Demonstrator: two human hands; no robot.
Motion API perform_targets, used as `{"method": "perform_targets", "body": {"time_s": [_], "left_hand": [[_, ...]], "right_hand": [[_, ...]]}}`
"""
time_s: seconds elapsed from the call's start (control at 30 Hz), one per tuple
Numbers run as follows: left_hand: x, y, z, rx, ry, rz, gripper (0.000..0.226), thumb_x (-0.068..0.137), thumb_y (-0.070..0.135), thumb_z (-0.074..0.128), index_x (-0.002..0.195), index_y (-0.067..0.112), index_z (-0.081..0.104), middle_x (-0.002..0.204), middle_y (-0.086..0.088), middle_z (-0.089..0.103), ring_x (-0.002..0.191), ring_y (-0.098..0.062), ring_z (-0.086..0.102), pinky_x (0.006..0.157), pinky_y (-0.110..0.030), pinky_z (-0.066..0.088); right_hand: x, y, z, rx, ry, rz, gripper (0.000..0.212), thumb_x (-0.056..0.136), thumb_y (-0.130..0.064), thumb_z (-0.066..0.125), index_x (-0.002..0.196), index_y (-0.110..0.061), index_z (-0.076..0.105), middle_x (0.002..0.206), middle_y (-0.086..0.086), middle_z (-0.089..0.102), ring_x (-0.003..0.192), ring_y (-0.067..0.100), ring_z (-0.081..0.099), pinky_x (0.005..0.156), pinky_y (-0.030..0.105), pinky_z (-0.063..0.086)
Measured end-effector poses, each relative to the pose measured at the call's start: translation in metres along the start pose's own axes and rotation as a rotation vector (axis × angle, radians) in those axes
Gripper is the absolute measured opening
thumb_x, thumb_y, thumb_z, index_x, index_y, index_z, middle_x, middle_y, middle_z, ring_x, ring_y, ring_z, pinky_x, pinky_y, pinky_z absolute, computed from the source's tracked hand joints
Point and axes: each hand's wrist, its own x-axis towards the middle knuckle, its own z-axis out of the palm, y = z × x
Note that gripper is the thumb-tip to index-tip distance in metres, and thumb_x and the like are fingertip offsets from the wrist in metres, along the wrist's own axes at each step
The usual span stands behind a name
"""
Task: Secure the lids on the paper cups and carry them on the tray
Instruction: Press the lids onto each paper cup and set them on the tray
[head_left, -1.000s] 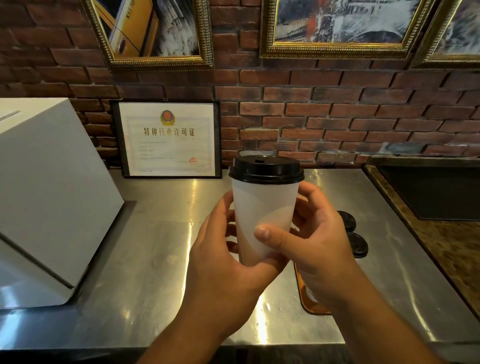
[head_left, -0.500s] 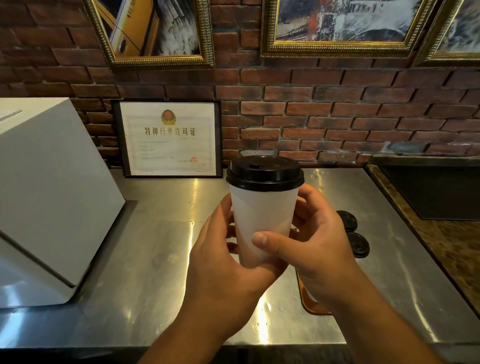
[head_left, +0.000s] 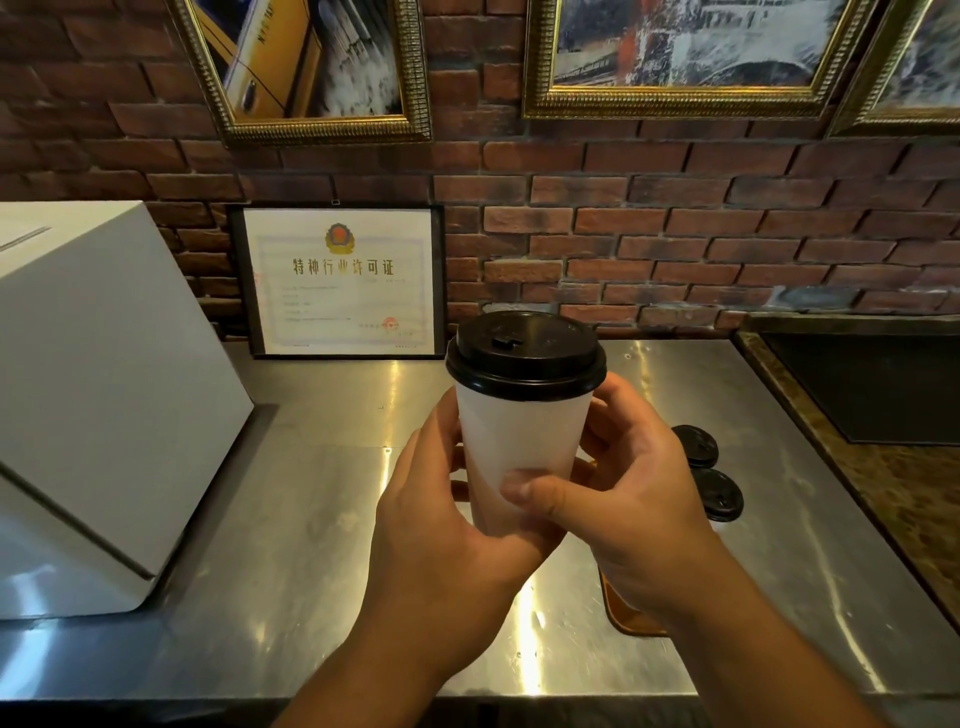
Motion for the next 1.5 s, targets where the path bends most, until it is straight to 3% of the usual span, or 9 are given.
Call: {"method": "perform_targets", "body": {"time_s": [0.1, 0.27, 0.43, 0.63, 0.83, 0.97, 1.13, 1.33, 1.5], "left_hand": [[0.003, 0.003, -0.001, -0.002, 0.018, 0.005, 0.088, 0.054, 0.087, 0.067, 0.129, 0.085, 0.021, 0.124, 0.050, 0.048, 0.119, 0.020, 0.047, 0.070, 0.010, 0.036], [0.005, 0.001, -0.001, -0.008, -0.017, 0.061, 0.095, 0.060, 0.060, 0.086, 0.131, 0.082, 0.026, 0.128, 0.045, 0.053, 0.120, 0.016, 0.049, 0.075, 0.008, 0.040], [0.005, 0.001, 0.000, -0.028, -0.016, 0.054, 0.092, 0.054, 0.065, 0.088, 0.131, 0.073, 0.038, 0.125, 0.044, 0.056, 0.118, 0.015, 0.054, 0.077, 0.005, 0.043], [0.005, -0.001, 0.000, -0.006, -0.011, 0.063, 0.088, 0.062, 0.056, 0.091, 0.136, 0.057, 0.043, 0.132, 0.031, 0.061, 0.117, -0.002, 0.062, 0.096, -0.013, 0.053], [0.003, -0.003, 0.003, -0.055, 0.001, 0.053, 0.084, 0.056, 0.069, 0.083, 0.129, 0.068, 0.042, 0.124, 0.044, 0.058, 0.118, 0.017, 0.053, 0.078, 0.005, 0.043], [0.004, -0.002, 0.002, -0.049, 0.028, 0.066, 0.083, 0.055, 0.071, 0.078, 0.123, 0.086, 0.032, 0.126, 0.050, 0.053, 0.117, 0.020, 0.052, 0.078, 0.007, 0.040], [0.003, -0.003, 0.002, -0.042, 0.026, 0.091, 0.084, 0.059, 0.073, 0.079, 0.125, 0.087, 0.029, 0.126, 0.051, 0.051, 0.118, 0.021, 0.051, 0.082, 0.007, 0.041], [0.001, -0.009, 0.004, -0.007, -0.007, 0.068, 0.086, 0.058, 0.067, 0.081, 0.124, 0.086, 0.029, 0.117, 0.063, 0.044, 0.115, 0.031, 0.046, 0.074, 0.011, 0.036], [-0.001, -0.008, 0.003, 0.012, 0.006, 0.107, 0.085, 0.064, 0.067, 0.083, 0.125, 0.086, 0.027, 0.122, 0.061, 0.044, 0.118, 0.028, 0.045, 0.076, 0.011, 0.035]], "right_hand": [[0.003, 0.001, -0.001, 0.000, -0.040, -0.012, 0.083, 0.063, -0.021, 0.096, 0.121, -0.067, 0.057, 0.124, -0.026, 0.069, 0.118, -0.004, 0.066, 0.080, 0.015, 0.059], [0.003, 0.006, -0.002, -0.017, -0.029, -0.034, 0.090, 0.061, -0.013, 0.094, 0.125, -0.064, 0.058, 0.127, -0.024, 0.069, 0.120, -0.004, 0.064, 0.081, 0.014, 0.059], [0.001, 0.009, 0.002, -0.041, 0.007, -0.078, 0.093, 0.056, -0.023, 0.099, 0.125, -0.066, 0.055, 0.127, -0.028, 0.069, 0.119, -0.008, 0.063, 0.077, 0.007, 0.055], [0.000, 0.009, 0.001, -0.055, -0.021, -0.087, 0.091, 0.064, -0.020, 0.098, 0.131, -0.064, 0.055, 0.132, -0.026, 0.068, 0.123, -0.007, 0.062, 0.081, 0.006, 0.054], [-0.002, 0.009, 0.003, -0.037, 0.046, -0.076, 0.090, 0.054, -0.031, 0.100, 0.128, -0.060, 0.057, 0.129, -0.026, 0.069, 0.120, -0.007, 0.063, 0.078, 0.006, 0.054], [-0.005, 0.010, 0.007, -0.006, 0.046, -0.065, 0.095, 0.054, -0.037, 0.102, 0.133, -0.058, 0.054, 0.133, -0.025, 0.067, 0.121, -0.006, 0.062, 0.082, 0.013, 0.057], [-0.008, 0.010, 0.007, -0.035, 0.043, -0.061, 0.089, 0.061, -0.029, 0.097, 0.132, -0.060, 0.055, 0.134, -0.024, 0.067, 0.124, -0.005, 0.062, 0.084, 0.009, 0.055], [-0.011, 0.009, 0.009, -0.009, 0.069, -0.042, 0.094, 0.050, -0.056, 0.100, 0.133, -0.055, 0.055, 0.135, -0.022, 0.066, 0.124, -0.001, 0.063, 0.086, 0.018, 0.059], [-0.012, 0.008, 0.007, -0.027, 0.030, -0.045, 0.093, 0.059, -0.033, 0.101, 0.135, -0.058, 0.054, 0.136, -0.024, 0.065, 0.123, -0.005, 0.062, 0.082, 0.011, 0.057]]}}
